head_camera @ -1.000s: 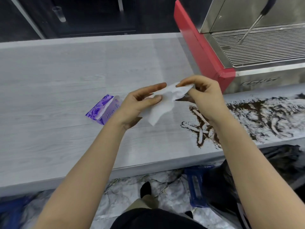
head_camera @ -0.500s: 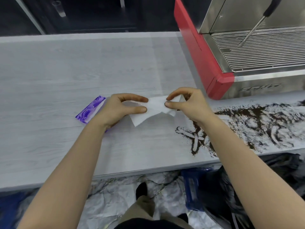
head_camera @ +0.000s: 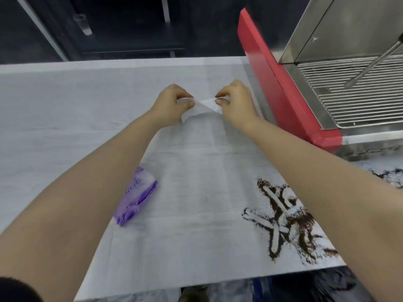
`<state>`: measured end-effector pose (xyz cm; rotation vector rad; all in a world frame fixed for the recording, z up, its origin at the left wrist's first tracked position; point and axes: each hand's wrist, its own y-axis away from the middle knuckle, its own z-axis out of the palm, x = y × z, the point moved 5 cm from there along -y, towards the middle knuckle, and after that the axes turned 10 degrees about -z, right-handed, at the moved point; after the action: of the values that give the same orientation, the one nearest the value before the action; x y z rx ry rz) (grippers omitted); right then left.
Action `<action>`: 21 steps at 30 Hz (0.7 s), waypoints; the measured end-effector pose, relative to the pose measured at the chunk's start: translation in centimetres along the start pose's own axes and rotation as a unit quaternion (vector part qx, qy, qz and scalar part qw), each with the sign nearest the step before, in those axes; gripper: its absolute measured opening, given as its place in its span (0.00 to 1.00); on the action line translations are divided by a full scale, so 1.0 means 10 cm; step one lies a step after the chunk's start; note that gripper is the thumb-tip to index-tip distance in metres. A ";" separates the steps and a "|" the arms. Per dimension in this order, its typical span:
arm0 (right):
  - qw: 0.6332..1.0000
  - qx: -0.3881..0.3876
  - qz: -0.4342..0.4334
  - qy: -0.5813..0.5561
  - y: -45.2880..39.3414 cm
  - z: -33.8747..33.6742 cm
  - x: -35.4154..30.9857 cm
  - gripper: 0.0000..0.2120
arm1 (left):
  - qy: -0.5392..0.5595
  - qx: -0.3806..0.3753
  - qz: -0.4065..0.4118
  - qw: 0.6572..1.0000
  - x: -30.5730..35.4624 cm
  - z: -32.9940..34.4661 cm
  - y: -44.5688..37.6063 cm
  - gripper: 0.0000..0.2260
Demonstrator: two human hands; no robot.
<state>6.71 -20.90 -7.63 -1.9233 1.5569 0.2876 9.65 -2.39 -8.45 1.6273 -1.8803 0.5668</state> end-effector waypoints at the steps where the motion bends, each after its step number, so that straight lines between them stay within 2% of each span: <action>1: 1.000 -0.016 -0.005 0.018 -0.04 0.09 0.08 0.05 | -0.012 -0.011 -0.003 1.000 -0.04 0.04 -0.09 0.11; 4: 0.997 -0.030 -0.026 0.072 -0.10 0.31 0.21 0.05 | -0.021 -0.037 -0.013 0.999 -0.13 0.12 -0.28 0.10; 7: 0.994 -0.021 -0.031 0.099 -0.14 0.39 0.26 0.06 | 0.002 -0.022 0.008 1.000 -0.18 0.10 -0.38 0.08; 9: 0.995 -0.027 -0.045 0.082 -0.16 0.40 0.26 0.11 | 0.015 -0.008 0.027 0.999 -0.21 0.07 -0.41 0.06; 12: 0.993 -0.052 -0.072 0.076 -0.17 0.40 0.25 0.16 | -0.027 0.009 0.086 0.996 -0.21 0.07 -0.42 0.04; 16: 0.989 -0.091 -0.094 0.067 -0.07 0.43 0.19 0.09 | -0.102 -0.009 0.148 0.984 -0.22 0.12 -0.40 0.09; 18: 0.990 -0.085 -0.097 0.052 -0.03 0.42 0.16 0.11 | -0.103 -0.012 0.154 0.983 -0.22 0.11 -0.41 0.11; 21: 0.995 -0.053 -0.072 0.038 -0.07 0.39 0.23 0.07 | -0.076 -0.021 0.138 0.987 -0.22 0.09 -0.43 0.11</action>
<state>8.84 -20.36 -11.62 -2.1400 1.4677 0.2433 13.94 -2.06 -10.90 1.4265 -2.2349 0.5229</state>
